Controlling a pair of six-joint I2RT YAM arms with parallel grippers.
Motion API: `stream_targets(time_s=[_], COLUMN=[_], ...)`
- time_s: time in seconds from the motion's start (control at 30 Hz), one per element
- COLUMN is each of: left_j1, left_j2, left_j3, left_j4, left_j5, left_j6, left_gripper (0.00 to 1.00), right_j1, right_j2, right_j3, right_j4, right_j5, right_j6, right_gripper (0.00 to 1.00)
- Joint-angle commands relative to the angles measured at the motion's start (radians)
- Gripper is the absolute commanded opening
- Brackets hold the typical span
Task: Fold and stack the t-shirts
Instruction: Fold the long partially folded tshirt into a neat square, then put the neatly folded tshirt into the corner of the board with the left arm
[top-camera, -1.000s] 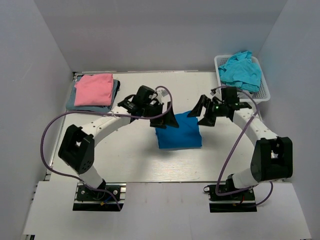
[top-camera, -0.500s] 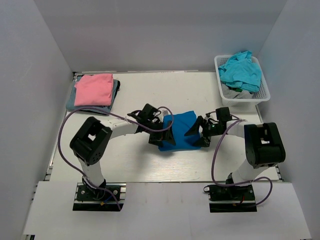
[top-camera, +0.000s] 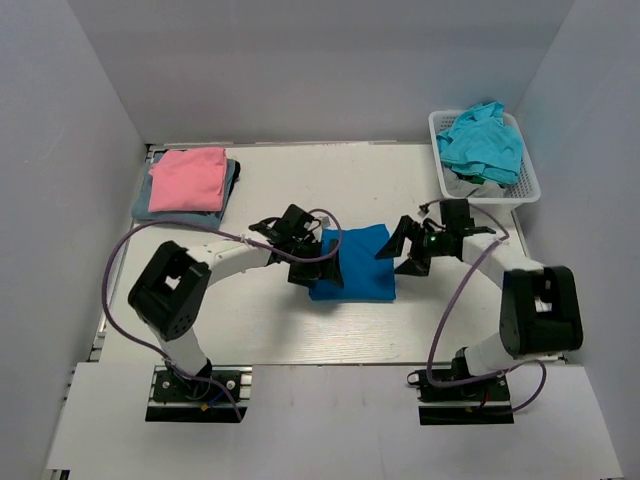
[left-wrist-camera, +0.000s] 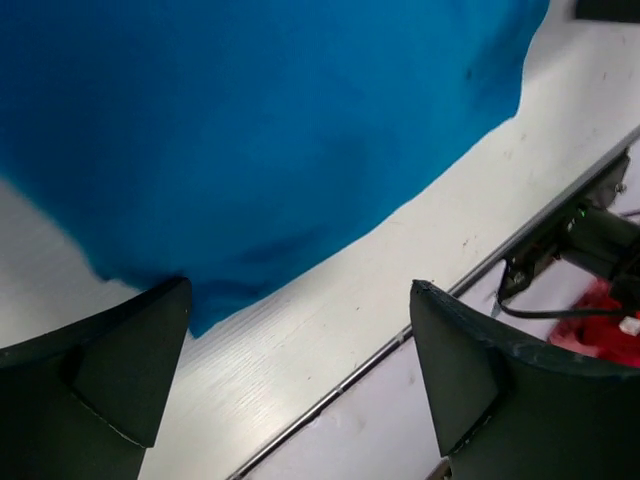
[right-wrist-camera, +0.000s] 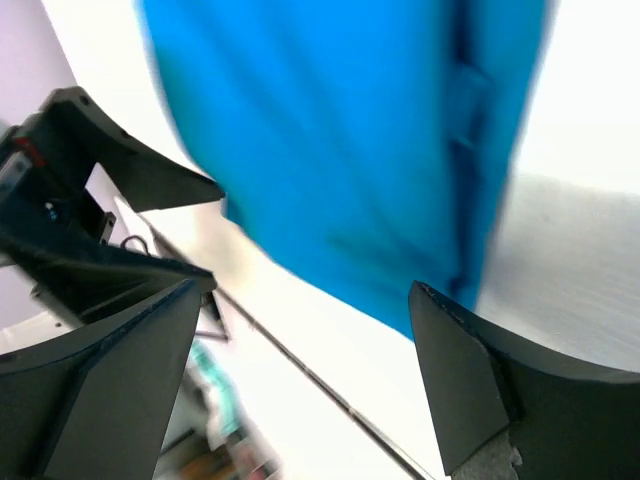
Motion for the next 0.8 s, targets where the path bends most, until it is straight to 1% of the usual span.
stream_targets(time_s=[0.0,0.07,0.1,0.17,0.2,0.27,0.37,0.5,0.57,0.67,0.77], left_j1=[-0.002,-0.002,-0.002,-0.002,0.007,0.017,0.017,0.017,0.017,0.017,0.017], left_j2=[-0.146,-0.179,-0.188,-0.188,-0.174,-0.133,-0.092,0.003,0.034,0.092,0.138], left_j3=[0.09,0.102,0.102,0.151,0.171,0.214,0.238,0.275,0.275,0.275,0.275], left_j4=[-0.129,-0.149,-0.159,-0.21,-0.234,-0.277,-0.277,-0.277,-0.268,-0.211,-0.202], left_j5=[-0.133,-0.192,-0.244,-0.297,-0.326,-0.326,-0.38,-0.453,-0.453,-0.424,-0.414], left_j6=[0.031,0.031,0.031,0.02,0.02,0.011,0.023,0.023,0.023,0.023,0.046], left_gripper=[1.0,1.0,1.0,1.0,1.0,1.0,1.0,1.0,1.0,1.0,1.0], right_j1=[-0.001,-0.004,-0.003,-0.004,-0.003,-0.004,-0.004,-0.003,-0.006,-0.004,-0.003], right_j2=[-0.148,-0.203,-0.222,-0.283,-0.297,-0.343,-0.392,-0.421,-0.443,-0.463,-0.467], right_j3=[0.119,0.144,0.153,0.152,0.147,0.15,0.164,0.228,0.253,0.26,0.273], right_j4=[-0.084,-0.129,-0.142,-0.163,-0.185,-0.203,-0.225,-0.329,-0.357,-0.374,-0.413], right_j5=[0.044,0.067,0.093,0.142,0.152,0.181,0.195,0.221,0.241,0.264,0.291], right_j6=[-0.122,-0.136,-0.142,-0.142,-0.142,-0.139,-0.139,-0.176,-0.181,-0.191,-0.205], right_gripper=[0.9,0.9,0.9,0.9,0.9,0.9,0.9,0.9,0.9,0.9,0.9])
